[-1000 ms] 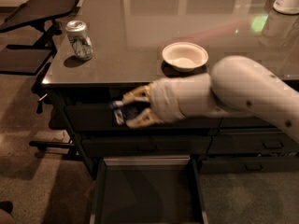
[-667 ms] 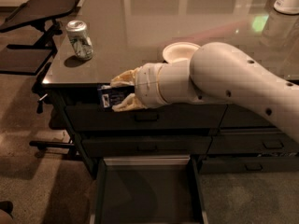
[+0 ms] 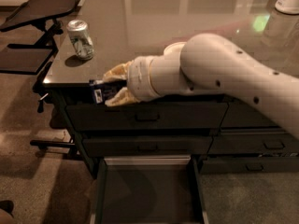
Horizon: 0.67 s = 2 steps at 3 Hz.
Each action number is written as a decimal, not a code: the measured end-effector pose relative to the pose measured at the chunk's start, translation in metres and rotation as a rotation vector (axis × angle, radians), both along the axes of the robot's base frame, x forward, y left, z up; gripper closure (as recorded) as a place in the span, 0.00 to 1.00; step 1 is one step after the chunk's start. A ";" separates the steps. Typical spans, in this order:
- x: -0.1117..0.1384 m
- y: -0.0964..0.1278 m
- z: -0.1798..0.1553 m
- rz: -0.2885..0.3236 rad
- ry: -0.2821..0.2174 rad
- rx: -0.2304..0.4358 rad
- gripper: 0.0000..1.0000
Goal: Pick rxbar blueberry from bottom drawer and place on counter
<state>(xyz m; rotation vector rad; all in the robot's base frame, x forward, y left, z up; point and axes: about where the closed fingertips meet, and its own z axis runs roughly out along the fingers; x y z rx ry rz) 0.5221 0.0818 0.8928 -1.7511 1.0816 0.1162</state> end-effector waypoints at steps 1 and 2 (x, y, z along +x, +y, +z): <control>0.023 0.021 0.015 0.061 -0.015 -0.010 1.00; 0.055 0.044 0.034 0.123 -0.037 -0.019 1.00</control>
Offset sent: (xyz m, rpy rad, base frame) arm 0.1009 0.0701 0.0627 -0.0247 -0.0711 0.1946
